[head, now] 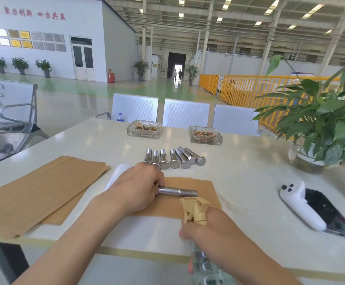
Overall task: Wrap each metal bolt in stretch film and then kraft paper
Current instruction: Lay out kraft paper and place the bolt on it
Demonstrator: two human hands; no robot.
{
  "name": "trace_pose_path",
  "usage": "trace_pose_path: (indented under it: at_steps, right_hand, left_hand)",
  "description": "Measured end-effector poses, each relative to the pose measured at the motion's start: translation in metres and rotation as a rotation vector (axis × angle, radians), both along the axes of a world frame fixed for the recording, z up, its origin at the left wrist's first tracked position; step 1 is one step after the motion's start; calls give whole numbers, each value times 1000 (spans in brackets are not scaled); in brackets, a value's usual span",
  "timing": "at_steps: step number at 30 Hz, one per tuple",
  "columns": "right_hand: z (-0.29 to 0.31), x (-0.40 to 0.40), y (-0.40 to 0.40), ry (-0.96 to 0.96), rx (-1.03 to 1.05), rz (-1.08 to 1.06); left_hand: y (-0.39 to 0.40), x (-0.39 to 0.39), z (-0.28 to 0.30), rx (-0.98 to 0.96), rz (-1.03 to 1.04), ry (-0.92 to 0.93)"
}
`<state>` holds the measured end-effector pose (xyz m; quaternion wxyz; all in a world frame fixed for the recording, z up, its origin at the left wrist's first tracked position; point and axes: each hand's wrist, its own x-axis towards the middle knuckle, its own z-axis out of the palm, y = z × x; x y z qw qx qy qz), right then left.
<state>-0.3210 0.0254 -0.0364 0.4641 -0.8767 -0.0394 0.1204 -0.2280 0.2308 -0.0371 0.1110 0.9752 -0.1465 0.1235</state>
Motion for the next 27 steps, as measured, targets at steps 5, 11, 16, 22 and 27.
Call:
trace_pose_path:
  at_steps: [5,11,16,22,27]
  right_hand:
    - [8,-2,9,60,45,-59]
    - [13,3,-4,89,53,-135]
    - [13,8,-19,129,107,-156]
    - [59,24,-60,-131,284,-272]
    - [99,54,-95,-497,360,-408]
  left_hand:
    - [1,1,-1,-13,3,0]
    - [1,2,-1,-19,-3,1]
    - [0,4,1,2,8,4]
    - [0,10,8,12,22,87]
    - [-10,13,14,-4,-27,108]
